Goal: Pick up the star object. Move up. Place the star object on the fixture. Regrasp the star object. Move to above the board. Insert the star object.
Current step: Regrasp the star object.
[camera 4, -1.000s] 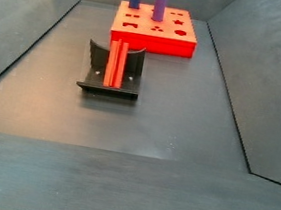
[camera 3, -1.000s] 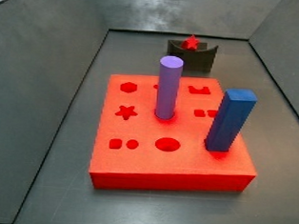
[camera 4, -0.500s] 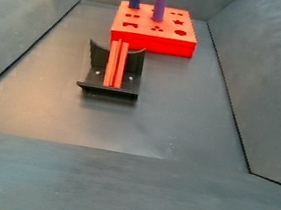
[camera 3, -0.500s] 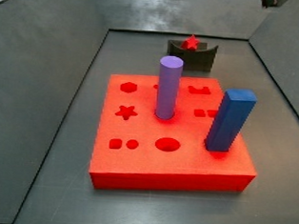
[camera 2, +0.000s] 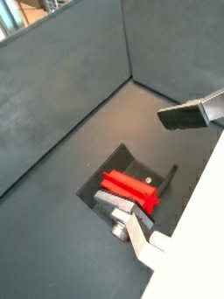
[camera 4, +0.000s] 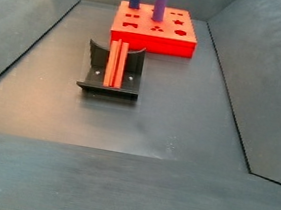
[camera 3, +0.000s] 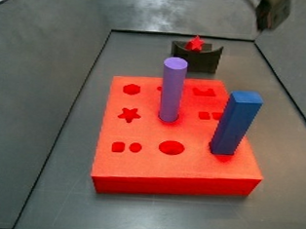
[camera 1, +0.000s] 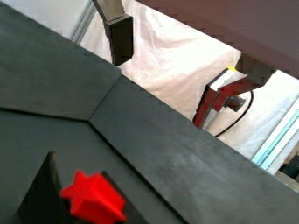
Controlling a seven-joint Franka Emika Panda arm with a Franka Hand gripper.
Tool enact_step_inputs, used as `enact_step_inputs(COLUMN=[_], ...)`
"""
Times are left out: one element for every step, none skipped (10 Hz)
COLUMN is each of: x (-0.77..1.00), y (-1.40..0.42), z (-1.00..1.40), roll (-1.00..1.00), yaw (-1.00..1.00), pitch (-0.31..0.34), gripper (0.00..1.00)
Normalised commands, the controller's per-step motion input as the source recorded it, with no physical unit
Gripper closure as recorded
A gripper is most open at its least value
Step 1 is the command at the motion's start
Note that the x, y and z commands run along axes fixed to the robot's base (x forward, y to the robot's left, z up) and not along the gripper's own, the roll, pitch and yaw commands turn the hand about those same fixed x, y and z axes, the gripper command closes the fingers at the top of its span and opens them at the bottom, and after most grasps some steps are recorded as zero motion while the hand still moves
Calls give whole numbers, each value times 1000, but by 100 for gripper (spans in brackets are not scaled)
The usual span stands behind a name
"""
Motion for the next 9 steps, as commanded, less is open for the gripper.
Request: enact_step_inputs(x=[51,65,70,80,90,102,107,107,98], y=[60,57,55,51,43,39,34,22,14], z=[-1000,-1000,-1000,-1000,-1000,-1000,-1000,-891,-743], roll=[150,103,86,74,74,75,71,74,74], yaw=[101,78,67,47,26,5,-2,-12,-13], pitch=[-45,-65,-71,-78,-78,-68,-62,-43,-31], gripper=[0,0,0,0,0,0,0,0,0])
